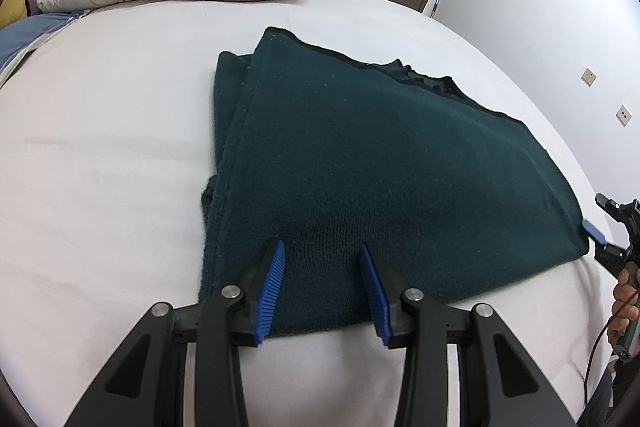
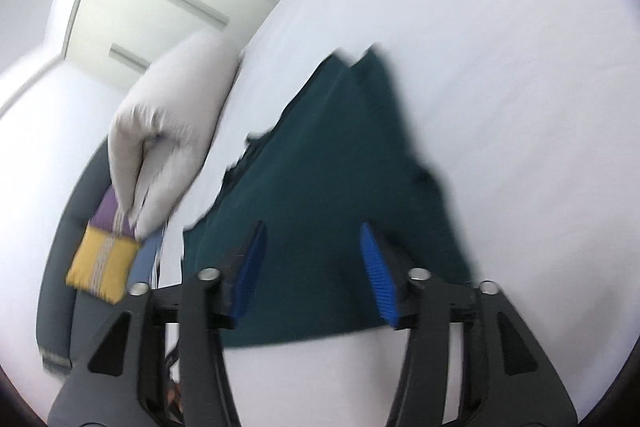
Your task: Fold small clothes
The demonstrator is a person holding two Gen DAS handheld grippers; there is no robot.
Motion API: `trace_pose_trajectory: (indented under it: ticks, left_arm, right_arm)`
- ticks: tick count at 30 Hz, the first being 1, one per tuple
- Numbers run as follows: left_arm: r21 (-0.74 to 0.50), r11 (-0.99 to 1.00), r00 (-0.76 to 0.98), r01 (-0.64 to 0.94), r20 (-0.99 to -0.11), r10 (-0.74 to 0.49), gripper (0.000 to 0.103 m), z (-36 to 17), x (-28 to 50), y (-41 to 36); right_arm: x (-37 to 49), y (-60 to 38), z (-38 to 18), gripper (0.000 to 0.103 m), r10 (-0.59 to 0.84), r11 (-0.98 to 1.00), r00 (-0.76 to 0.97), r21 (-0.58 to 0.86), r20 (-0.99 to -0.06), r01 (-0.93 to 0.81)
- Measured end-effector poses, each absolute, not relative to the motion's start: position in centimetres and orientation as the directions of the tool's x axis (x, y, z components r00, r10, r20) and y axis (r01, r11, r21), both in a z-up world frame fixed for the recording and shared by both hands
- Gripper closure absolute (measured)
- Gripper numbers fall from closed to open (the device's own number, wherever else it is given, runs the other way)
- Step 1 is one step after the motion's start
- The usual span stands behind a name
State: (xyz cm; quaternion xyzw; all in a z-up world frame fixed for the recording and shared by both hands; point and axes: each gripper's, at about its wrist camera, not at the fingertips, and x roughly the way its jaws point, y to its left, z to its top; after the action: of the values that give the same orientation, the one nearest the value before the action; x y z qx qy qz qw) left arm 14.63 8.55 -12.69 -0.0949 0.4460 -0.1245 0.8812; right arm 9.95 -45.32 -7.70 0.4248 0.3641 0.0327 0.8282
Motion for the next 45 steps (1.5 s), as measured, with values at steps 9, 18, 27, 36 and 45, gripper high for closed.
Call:
trace_pose_trajectory:
  ticks: [9,18,27,36,45]
  left_arm:
    - [-0.333,0.934,0.58,0.13,-0.739,-0.344,0.053,-9.5,14.6,6.9]
    - [-0.421,0.886,0.532,0.193,-0.714,-0.455,0.053,-9.8,18.5,0.0]
    - [-0.446,0.859,0.532,0.251,-0.678,-0.507,0.053,-9.6,20.1,-3.9]
    - [-0.513,0.829,0.492,0.221,-0.675,-0.549,0.06,-12.0,20.8,-2.4]
    - [-0.519,0.825,0.483,0.224,-0.676,-0.557,0.063,-12.3,21.1,-2.1]
  right_arm:
    - [9.9,-49.3,-7.8,0.047,0.373,0.65,0.72,0.718,-0.585,0.247]
    - [15.1,-47.5,-10.4,0.051,0.405,0.649,0.656,0.705,-0.637,0.285]
    - [17.2,-46.4,-10.6,0.05,0.493,0.611,0.62,0.75,-0.61,0.252]
    - [18.5,-44.9,-11.6,0.077,0.498,0.632,0.549,0.715,-0.671,0.301]
    - [17.4,-43.7,-12.4,0.086,0.489,0.638,0.554,0.709,-0.674,0.3]
